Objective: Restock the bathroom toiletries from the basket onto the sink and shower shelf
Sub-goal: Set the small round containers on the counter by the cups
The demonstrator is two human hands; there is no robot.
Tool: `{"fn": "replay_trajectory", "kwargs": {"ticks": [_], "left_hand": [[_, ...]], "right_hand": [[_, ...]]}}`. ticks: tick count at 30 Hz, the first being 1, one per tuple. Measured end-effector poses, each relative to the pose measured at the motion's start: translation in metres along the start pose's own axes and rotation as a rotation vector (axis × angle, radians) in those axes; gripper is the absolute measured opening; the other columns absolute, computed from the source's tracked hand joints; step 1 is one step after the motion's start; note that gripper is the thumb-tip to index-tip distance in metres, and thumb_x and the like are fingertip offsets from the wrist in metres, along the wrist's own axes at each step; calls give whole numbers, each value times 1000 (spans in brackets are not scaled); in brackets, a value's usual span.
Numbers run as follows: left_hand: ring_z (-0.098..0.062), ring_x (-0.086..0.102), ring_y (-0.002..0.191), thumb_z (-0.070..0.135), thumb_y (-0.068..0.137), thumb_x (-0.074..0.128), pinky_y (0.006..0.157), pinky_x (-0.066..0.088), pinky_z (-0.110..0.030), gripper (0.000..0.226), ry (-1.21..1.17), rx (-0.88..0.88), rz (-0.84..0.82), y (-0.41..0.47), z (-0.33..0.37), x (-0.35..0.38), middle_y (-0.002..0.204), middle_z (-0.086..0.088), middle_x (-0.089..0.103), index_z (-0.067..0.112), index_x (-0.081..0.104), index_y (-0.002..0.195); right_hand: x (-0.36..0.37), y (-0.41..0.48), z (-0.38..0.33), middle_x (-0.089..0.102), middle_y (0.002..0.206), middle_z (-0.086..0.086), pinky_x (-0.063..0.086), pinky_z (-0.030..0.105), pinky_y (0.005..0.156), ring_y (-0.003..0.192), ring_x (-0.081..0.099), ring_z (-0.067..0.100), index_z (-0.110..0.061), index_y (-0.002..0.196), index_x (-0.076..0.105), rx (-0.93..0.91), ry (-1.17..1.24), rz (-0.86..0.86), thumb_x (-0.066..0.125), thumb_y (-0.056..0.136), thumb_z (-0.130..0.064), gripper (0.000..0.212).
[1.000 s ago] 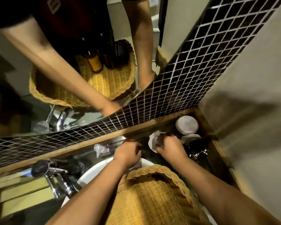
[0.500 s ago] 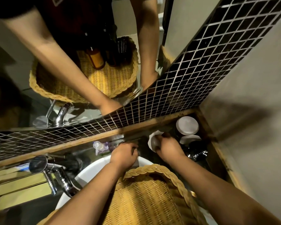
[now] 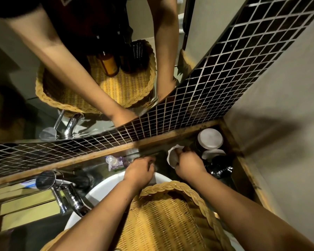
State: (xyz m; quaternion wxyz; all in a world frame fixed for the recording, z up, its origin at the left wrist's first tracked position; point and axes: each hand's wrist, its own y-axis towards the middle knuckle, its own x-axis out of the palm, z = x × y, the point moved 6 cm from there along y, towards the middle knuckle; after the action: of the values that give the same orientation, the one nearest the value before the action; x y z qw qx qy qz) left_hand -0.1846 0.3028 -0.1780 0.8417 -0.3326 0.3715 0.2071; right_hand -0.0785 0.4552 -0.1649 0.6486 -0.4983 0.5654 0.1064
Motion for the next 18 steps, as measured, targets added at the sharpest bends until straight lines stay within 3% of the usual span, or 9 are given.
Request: {"fn": "replay_trajectory", "kwargs": {"ticks": [5,8,12,18], "left_hand": [[-22,60,116,36,102,40,96,48,-41,37,-40,55,68,-22,5,-16,127,-3,66,24,59,131],[-16,57,120,45,101,37,103,45,-45,43,-25,102,135,-54,12,-32,133,4,63,28,56,136],[-14,49,129,45,102,35,108,39,-43,43,79,136,216,-105,14,-45,140,9,57,32,51,139],[-21,32,144,48,100,25,117,25,-44,55,273,104,191,-183,-3,-43,158,1,36,27,40,149]], "right_hand": [[-19,-23,3,54,137,10,49,38,88,120,51,30,-25,143,46,-56,1,118,45,95,-35,49],[-36,-45,-1,29,161,6,40,45,108,144,31,32,-30,152,37,-105,-12,180,35,99,-41,54],[-66,-84,-20,20,165,8,20,49,121,151,16,33,-28,157,26,-189,-10,268,21,103,-48,58],[-73,-177,-95,25,163,0,17,45,123,152,16,23,-28,157,27,-540,21,353,35,102,-49,59]]}}
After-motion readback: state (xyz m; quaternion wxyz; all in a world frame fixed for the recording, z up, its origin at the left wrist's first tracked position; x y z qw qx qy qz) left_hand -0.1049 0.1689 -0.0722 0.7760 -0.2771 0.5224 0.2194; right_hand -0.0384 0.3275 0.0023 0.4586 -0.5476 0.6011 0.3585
